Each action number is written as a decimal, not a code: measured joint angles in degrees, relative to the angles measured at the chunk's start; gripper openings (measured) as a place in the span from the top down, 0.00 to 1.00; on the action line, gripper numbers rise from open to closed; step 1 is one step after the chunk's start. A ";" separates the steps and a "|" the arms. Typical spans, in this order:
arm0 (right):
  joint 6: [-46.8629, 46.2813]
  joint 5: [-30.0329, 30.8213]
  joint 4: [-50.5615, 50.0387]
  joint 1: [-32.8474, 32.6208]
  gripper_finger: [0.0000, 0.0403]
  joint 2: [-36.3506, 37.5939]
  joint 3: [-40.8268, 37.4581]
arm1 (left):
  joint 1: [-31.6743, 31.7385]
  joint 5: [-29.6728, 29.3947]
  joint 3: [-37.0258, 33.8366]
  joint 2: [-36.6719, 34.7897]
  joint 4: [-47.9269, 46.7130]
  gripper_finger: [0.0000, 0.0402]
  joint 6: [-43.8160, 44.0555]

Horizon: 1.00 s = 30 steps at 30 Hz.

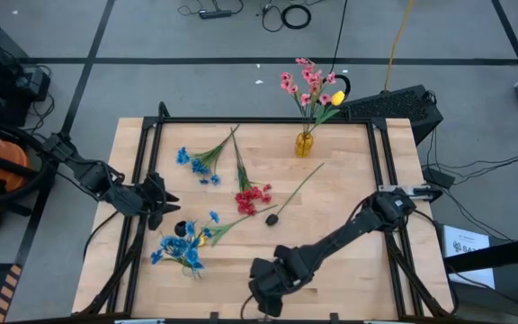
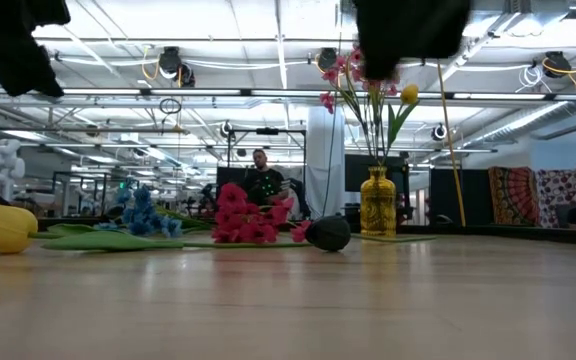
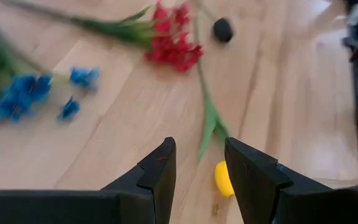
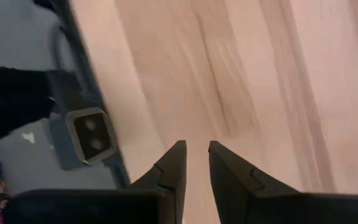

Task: Sort flowers into vase by color
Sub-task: Put the red flowers into the yellow vase

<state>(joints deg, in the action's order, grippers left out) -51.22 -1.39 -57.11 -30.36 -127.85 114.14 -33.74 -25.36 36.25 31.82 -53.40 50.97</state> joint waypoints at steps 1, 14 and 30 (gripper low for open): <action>-0.60 0.00 -0.10 -0.34 0.85 0.09 -1.05 | 0.00 0.00 0.00 0.08 -1.30 0.64 1.48; -15.44 8.42 21.60 -4.14 0.85 18.33 -32.08 | 0.02 0.94 0.00 0.05 -9.39 0.64 11.75; -25.52 19.37 41.91 -1.24 0.85 35.21 -59.59 | 9.85 -1.09 0.00 0.06 -14.47 0.64 21.48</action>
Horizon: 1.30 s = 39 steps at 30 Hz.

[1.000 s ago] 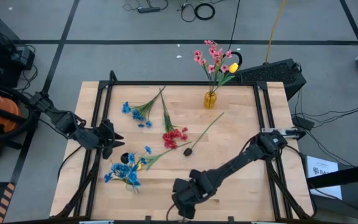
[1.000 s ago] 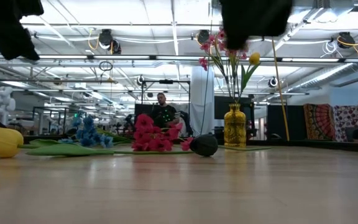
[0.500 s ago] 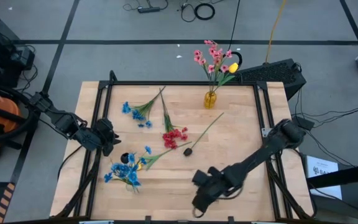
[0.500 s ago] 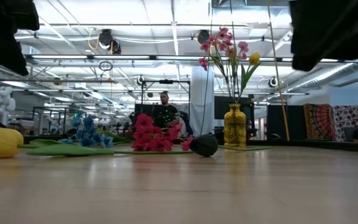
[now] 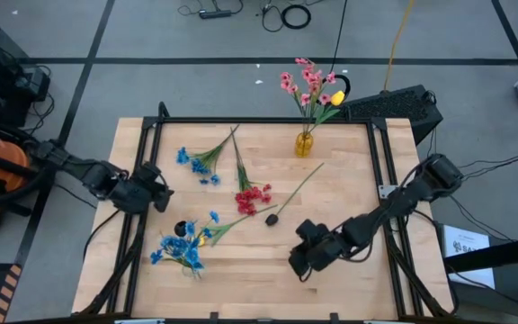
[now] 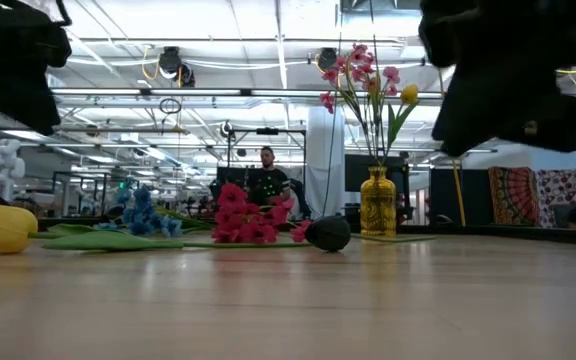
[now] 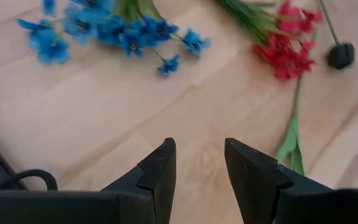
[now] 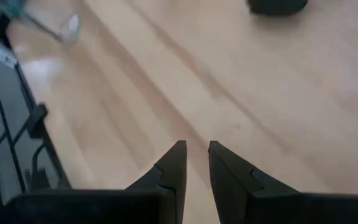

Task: Sort flowers into vase by color
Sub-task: Put the red flowers into the yellow vase

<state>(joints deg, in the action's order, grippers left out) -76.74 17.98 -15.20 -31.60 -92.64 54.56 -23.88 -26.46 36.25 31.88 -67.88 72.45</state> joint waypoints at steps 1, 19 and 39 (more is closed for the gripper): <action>0.20 -0.08 0.74 0.87 0.85 0.03 -0.54 | 1.29 -0.07 0.00 0.02 0.76 0.64 -1.42; 10.37 -7.83 0.92 15.54 0.85 3.07 -0.97 | 39.38 15.83 0.85 18.41 33.46 0.64 -56.12; 16.16 -8.16 -18.97 18.55 0.85 7.15 -0.95 | 48.30 29.61 24.62 51.46 31.20 0.64 -88.19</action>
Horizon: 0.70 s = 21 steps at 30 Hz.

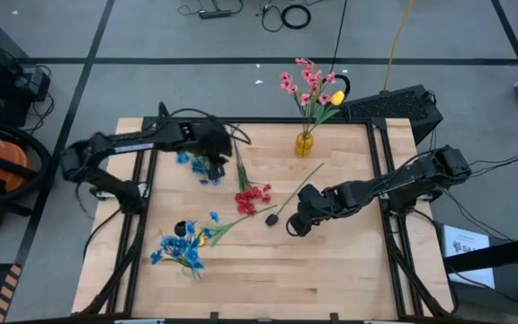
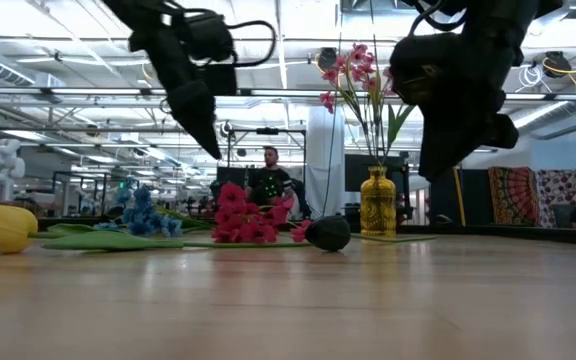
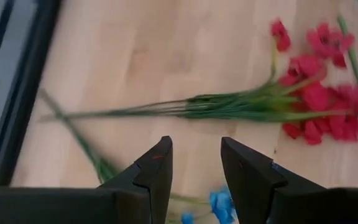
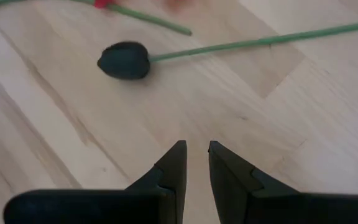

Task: Sort flowers into vase by color
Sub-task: Put the red flowers into the yellow vase

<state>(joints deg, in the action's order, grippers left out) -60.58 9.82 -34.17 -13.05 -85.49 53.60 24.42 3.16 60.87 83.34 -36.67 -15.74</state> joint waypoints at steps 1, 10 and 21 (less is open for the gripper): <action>0.26 -0.33 -0.26 -0.01 0.85 0.00 0.00 | -0.63 0.00 1.33 1.63 -1.11 0.64 -2.57; 0.79 -0.98 -1.82 -1.02 0.85 0.00 0.00 | -6.78 -7.55 6.09 12.34 -3.12 0.64 -35.72; -0.22 -0.88 -1.74 -3.66 0.85 -0.02 0.00 | -8.74 -15.54 6.09 21.05 1.03 0.64 -50.07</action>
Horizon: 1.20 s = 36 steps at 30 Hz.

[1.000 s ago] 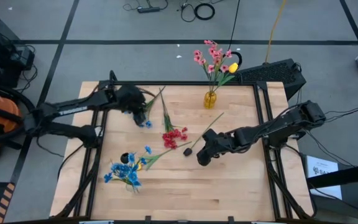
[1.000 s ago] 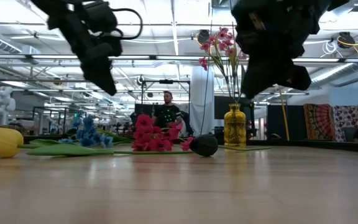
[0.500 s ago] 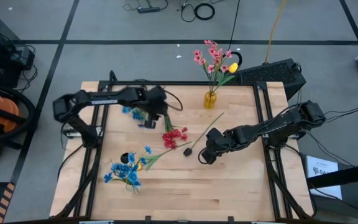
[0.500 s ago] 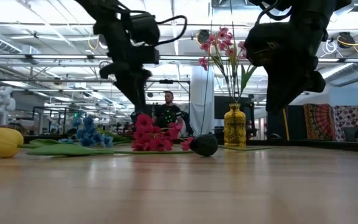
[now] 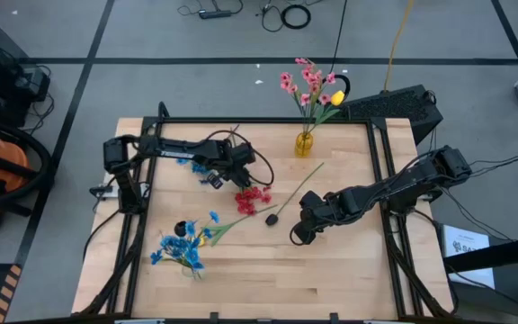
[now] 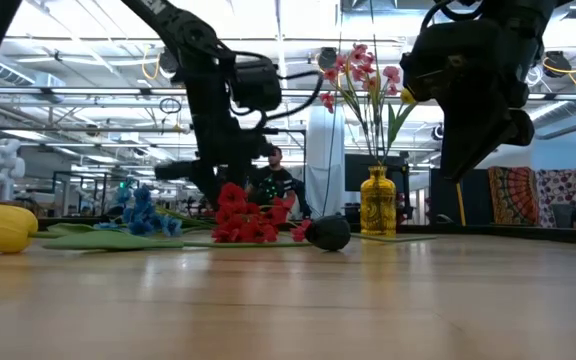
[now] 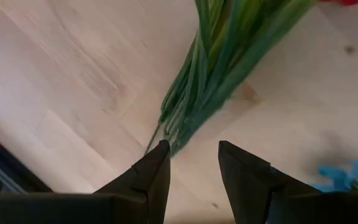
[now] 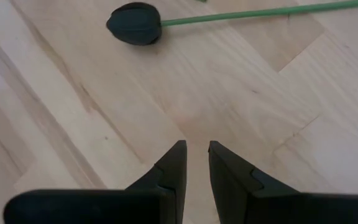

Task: Sort flowers into vase by color
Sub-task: Put the red flowers into the yellow vase

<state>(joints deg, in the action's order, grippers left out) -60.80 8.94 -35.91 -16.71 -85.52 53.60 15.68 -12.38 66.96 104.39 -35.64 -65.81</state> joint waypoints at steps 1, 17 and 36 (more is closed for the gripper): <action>0.00 0.01 0.04 -0.17 0.85 0.00 0.00 | 0.00 -0.04 0.00 0.64 0.72 0.64 -0.62; -0.05 0.25 1.50 -0.28 0.85 -0.04 0.02 | -0.18 0.08 0.33 7.45 5.07 0.64 -8.14; 1.99 0.32 -4.23 -0.23 0.85 4.52 0.04 | 0.68 16.44 12.80 -0.42 -3.36 0.98 16.87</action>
<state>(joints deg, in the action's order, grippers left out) -58.80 9.26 -40.15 -16.94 -80.99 53.65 16.36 4.06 79.75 103.98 -39.00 -48.94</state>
